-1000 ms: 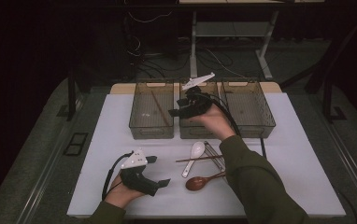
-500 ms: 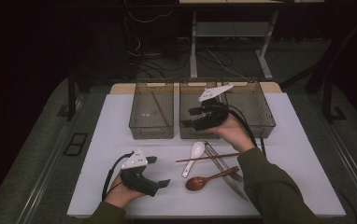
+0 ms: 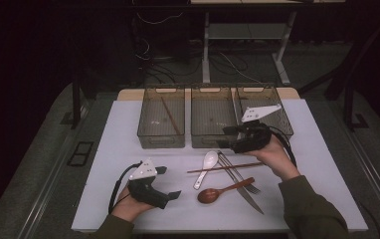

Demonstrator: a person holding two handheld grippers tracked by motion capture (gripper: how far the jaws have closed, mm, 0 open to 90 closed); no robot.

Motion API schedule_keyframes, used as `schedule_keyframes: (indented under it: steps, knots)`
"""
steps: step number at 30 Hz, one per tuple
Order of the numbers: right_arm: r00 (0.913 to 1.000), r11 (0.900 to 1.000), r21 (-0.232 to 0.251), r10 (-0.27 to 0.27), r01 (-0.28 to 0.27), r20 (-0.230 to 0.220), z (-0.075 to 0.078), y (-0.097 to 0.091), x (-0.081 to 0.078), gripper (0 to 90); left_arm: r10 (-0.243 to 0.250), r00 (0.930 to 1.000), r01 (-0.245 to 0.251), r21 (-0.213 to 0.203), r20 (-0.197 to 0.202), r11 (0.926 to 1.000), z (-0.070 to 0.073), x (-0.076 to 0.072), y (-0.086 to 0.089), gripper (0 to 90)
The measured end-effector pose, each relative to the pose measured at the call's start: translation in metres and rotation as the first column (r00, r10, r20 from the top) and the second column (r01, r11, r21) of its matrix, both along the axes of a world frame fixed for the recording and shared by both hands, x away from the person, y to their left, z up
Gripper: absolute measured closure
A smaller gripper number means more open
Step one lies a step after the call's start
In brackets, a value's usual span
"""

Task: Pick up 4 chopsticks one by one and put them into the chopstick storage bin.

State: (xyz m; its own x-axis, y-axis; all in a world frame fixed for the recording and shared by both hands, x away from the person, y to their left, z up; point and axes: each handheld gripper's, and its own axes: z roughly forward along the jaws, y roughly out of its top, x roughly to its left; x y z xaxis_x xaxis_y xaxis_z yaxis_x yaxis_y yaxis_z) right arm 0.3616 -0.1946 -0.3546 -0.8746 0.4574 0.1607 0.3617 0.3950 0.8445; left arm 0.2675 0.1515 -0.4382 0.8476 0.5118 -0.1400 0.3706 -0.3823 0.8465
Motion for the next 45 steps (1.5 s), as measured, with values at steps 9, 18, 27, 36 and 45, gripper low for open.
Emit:
schedule_keyframes:
  steps: [9,18,27,36,45]
  knots:
    - [0.9999,0.9986,-0.051,0.009,-0.008,0.007,-0.013,-0.022,-0.02,38.2,-0.002,1.0,0.002,0.003,-0.003,1.0,0.0,0.0,0.0,2.6]
    - [1.0,0.9945,-0.105,-0.002,0.002,-0.002,-0.029,-0.038,-0.023,43.0,-0.013,0.9999,0.013,0.006,0.004,0.9999,0.001,-0.002,-0.001,2.6]
    - [0.9989,0.9811,-0.192,0.018,-0.026,-0.043,-0.051,-0.037,-0.015,48.0,-0.011,0.9999,0.011,0.003,0.001,0.9999,0.001,-0.001,0.0,2.7]
    - [0.9959,0.9663,-0.253,0.024,-0.045,-0.087,-0.069,-0.038,-0.007,52.7,-0.015,0.9999,0.015,0.009,0.002,0.9998,0.0,-0.001,-0.001,2.9]
    - [0.9941,0.9578,-0.279,0.042,-0.069,-0.1,-0.076,-0.034,-0.005,55.9,-0.018,0.9998,0.018,0.011,0.001,0.9998,0.0,-0.002,-0.002,2.9]
